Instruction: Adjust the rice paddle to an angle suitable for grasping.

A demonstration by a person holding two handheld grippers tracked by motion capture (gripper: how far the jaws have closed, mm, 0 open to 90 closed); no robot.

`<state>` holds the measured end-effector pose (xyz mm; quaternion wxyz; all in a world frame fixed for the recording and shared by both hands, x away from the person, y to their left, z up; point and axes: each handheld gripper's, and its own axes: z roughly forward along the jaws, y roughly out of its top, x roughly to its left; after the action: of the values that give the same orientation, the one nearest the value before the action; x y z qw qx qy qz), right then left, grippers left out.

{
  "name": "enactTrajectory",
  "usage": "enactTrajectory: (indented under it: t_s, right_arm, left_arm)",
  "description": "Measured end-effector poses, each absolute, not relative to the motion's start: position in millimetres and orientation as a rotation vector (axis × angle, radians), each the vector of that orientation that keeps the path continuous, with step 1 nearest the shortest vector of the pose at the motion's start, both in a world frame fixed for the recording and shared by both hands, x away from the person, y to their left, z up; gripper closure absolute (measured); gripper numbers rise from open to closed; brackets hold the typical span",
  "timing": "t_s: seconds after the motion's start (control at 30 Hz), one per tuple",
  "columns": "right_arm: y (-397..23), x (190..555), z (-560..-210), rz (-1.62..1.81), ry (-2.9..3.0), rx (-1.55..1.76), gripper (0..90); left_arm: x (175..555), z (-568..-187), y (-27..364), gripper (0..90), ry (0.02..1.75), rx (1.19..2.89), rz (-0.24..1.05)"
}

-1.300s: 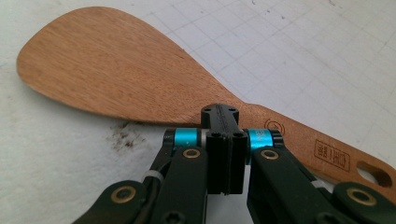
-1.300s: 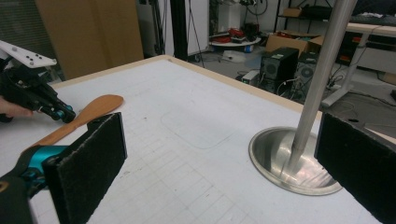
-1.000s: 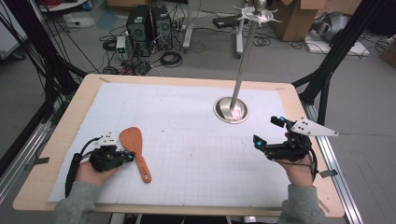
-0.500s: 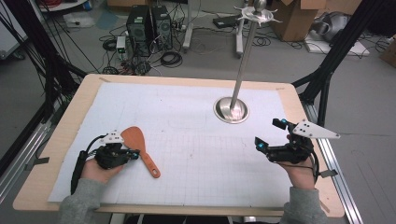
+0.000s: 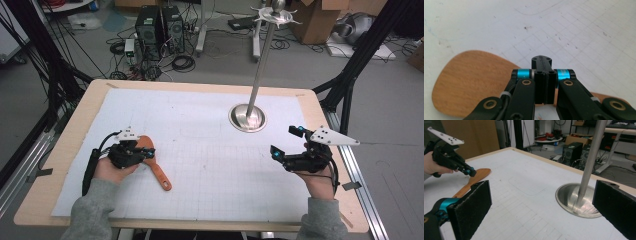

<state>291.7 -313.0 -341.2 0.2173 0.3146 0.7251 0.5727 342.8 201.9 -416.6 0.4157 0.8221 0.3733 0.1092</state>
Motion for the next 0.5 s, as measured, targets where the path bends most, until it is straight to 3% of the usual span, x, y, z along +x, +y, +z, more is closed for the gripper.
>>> enactTrajectory:
  t_s: [0.27,0.5]
  right_arm:
    - [-310,292,-342,1.589,2.026,0.868,0.9]
    - [-313,291,-341,1.592,2.020,0.880,0.9]
  left_arm:
    - [371,-425,178,89.3,0.915,2.154,0.283]
    - [385,-433,188,89.3,0.985,2.110,0.306]
